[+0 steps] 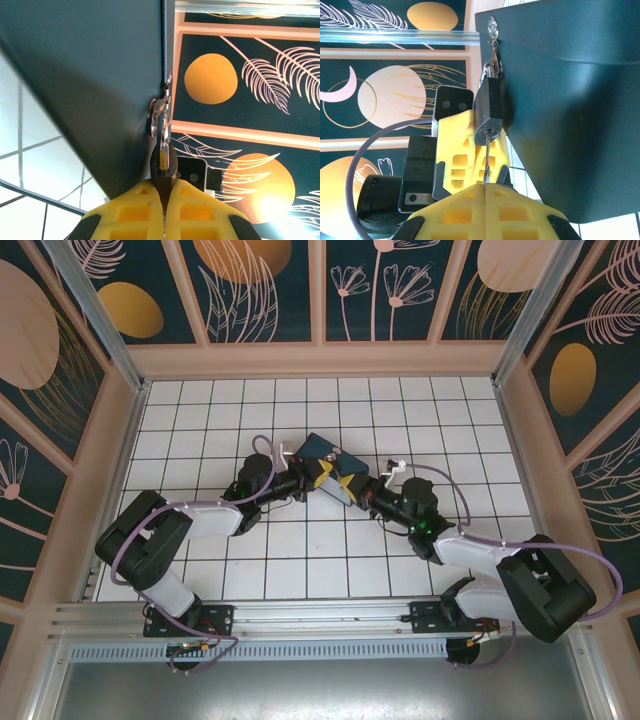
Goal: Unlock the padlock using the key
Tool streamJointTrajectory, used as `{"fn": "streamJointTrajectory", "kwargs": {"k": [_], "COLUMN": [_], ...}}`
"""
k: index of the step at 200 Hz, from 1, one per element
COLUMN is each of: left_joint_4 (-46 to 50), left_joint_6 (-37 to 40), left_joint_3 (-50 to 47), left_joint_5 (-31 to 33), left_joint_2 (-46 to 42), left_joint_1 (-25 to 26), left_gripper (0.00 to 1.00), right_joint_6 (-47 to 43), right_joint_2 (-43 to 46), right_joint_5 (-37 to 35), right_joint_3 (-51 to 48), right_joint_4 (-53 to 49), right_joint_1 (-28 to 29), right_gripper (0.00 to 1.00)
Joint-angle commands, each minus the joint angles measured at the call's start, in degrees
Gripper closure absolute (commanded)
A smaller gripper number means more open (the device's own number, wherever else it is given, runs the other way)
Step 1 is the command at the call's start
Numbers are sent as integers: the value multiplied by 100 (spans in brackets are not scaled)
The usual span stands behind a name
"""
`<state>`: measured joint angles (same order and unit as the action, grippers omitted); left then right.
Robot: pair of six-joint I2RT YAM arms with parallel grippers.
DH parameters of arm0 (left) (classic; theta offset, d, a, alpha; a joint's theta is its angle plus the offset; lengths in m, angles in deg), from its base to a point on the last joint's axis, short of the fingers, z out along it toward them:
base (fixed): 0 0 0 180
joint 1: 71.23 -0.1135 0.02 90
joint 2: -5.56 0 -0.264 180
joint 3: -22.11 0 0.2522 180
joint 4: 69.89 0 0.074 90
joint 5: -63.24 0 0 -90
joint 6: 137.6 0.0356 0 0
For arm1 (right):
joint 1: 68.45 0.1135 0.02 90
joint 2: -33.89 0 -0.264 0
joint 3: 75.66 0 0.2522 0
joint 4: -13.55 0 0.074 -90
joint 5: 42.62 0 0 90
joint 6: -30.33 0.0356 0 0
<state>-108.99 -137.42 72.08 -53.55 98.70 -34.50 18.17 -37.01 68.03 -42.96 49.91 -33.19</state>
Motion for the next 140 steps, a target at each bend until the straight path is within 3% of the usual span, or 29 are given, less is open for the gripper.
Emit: {"fn": "streamJointTrajectory", "kwargs": {"k": [1, 78, 98, 140], "left_joint_4": [-464, -1098, -993, -742], "left_joint_6": [133, -343, -319, -97], "left_joint_3": [158, -6, -8, 83], "left_joint_5": [-522, -525, -458, -531], "left_joint_2": [-235, -62, -83, -112], "left_joint_1": [165, 175, 176, 166], "left_gripper": [99, 100, 100, 100], "right_joint_6": [-54, 299, 16, -133], "right_joint_2": [-88, -187, -52, 385], "right_joint_5": [-238, -464, -520, -441], "right_joint_3": [309, 263, 396, 7], "right_joint_4": [413, 399, -346, -174], "right_joint_1": [12, 87, 90, -105], "right_gripper": [100, 100, 100, 100]}}
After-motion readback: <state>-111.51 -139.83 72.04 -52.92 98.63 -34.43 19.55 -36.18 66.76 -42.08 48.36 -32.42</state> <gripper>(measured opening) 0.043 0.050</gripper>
